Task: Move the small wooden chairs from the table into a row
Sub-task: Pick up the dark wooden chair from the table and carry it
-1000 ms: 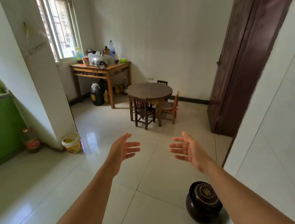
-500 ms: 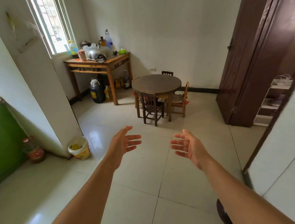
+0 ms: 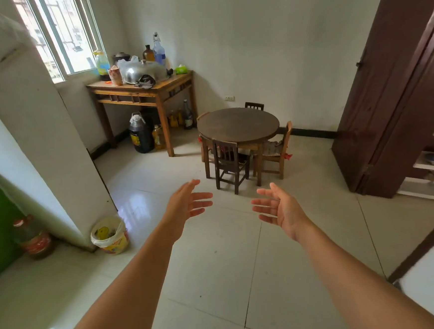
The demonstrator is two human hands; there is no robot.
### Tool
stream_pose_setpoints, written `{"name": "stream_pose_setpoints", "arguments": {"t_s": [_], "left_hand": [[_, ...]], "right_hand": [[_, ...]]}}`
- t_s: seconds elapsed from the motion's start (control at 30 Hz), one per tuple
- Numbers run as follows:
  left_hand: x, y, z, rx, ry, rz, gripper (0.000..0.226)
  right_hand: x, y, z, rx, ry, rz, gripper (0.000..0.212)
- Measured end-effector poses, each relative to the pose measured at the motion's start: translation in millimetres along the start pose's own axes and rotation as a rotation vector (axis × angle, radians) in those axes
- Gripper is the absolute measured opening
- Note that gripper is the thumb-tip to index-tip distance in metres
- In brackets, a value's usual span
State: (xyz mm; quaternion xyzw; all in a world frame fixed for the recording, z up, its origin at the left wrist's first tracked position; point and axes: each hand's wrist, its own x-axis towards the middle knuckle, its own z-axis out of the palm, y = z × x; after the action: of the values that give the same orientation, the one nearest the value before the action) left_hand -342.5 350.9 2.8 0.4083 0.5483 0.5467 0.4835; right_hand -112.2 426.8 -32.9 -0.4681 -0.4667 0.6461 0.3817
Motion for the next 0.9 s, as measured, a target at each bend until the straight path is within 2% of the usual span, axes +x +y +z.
{"name": "stream_pose_setpoints", "arguments": {"t_s": [0.37,0.9], "left_hand": [[197.2,-1.5,-35.8,-0.006,0.020,-0.068,0.046],[549.5,15.1,-84.0,0.070,-0.004,-0.188,0.047]], "right_hand": [[191.6,-39.4,26.7,-0.024,-0.026,0.029,0.046],[505.1,-87.7,59.4,0.021,0.110,0.112,0.043]]}}
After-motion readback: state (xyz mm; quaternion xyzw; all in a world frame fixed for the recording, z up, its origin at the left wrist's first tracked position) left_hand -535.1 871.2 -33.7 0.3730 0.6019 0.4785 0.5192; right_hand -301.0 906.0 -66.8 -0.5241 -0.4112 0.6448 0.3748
